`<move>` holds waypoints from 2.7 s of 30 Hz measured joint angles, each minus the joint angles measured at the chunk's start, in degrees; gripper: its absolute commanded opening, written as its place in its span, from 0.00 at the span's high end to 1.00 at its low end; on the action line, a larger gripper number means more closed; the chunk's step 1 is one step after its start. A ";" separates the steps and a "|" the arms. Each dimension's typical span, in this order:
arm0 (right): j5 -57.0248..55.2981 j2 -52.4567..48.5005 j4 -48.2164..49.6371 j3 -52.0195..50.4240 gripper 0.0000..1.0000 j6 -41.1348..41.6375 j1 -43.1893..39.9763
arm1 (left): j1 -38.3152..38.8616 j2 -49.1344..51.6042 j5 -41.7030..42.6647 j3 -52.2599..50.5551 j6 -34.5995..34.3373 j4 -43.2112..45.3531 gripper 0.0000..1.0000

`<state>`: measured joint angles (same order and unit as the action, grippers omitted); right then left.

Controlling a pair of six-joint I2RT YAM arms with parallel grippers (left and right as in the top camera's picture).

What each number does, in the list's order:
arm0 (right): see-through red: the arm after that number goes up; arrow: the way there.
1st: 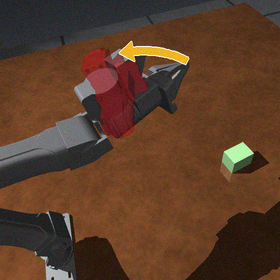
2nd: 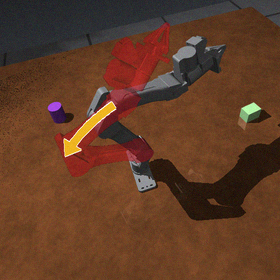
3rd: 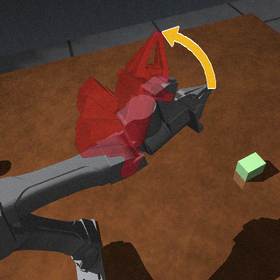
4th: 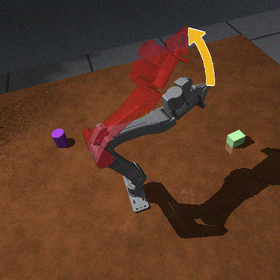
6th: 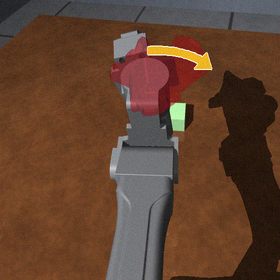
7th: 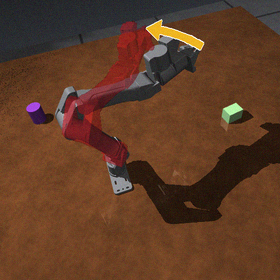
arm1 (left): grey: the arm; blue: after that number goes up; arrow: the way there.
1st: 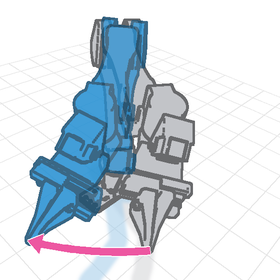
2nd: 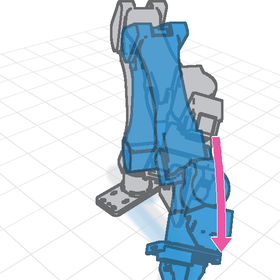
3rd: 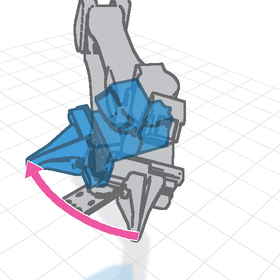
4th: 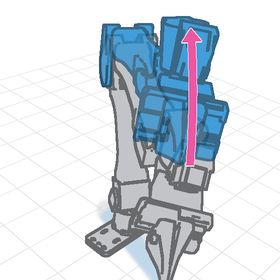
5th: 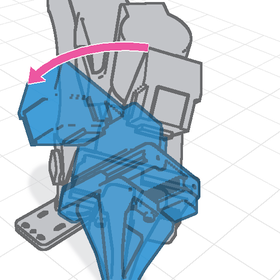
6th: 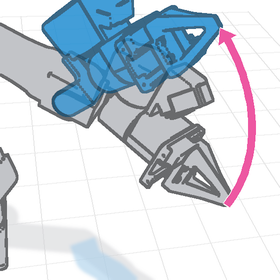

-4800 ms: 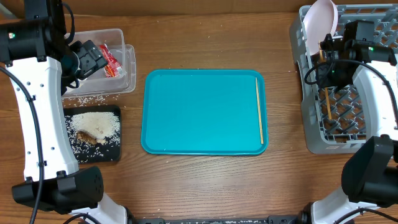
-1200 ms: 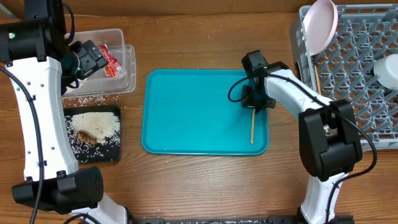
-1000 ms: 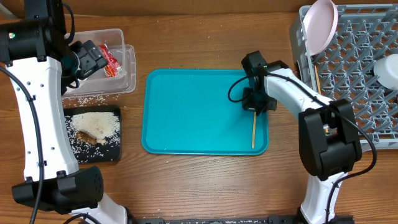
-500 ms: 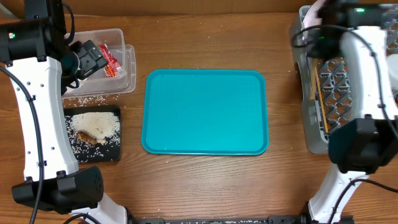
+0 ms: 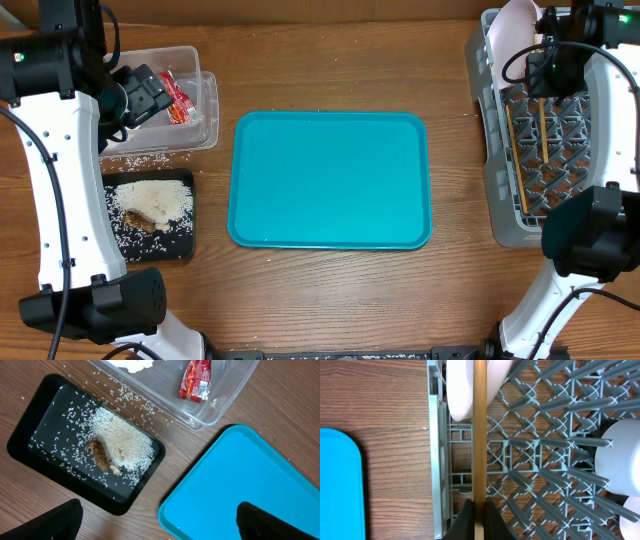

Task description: Sort waste into correct bins and load items into the dishwasher

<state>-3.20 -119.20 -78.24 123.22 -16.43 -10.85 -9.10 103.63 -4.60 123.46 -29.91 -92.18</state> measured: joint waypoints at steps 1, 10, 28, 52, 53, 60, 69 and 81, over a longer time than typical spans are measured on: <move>0.13 -0.02 -0.02 -0.13 0.96 -0.15 0.02 | 0.00 0.00 0.00 0.00 0.00 0.00 0.00; 1.31 -0.35 1.46 -11.23 0.95 -0.37 0.02 | 0.00 0.00 0.02 0.00 0.00 0.00 0.00; 1.97 -0.09 0.83 -15.87 0.77 2.64 0.02 | 0.00 0.00 0.00 0.00 0.00 -0.02 0.00; 23.39 42.07 -14.97 -22.53 0.00 12.13 0.07 | 0.00 0.00 0.00 0.00 0.00 0.02 0.00; 24.11 44.09 -13.84 -24.87 0.00 12.09 0.07 | 0.00 0.00 0.02 0.00 0.00 -0.04 0.00; 29.77 57.75 -4.33 -41.88 0.00 12.15 0.07 | 0.00 0.00 0.02 0.00 0.00 -0.04 0.00; 33.48 59.54 -3.63 -48.68 0.00 12.15 0.07 | 0.00 0.00 0.02 0.00 0.00 0.00 0.00; 33.86 56.78 -0.20 -51.30 0.00 11.93 0.15 | 0.00 0.00 0.02 0.00 0.00 0.02 0.00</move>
<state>30.65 -62.41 -78.43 71.92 -4.49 -10.70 -9.10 103.63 -4.58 123.46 -29.91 -92.16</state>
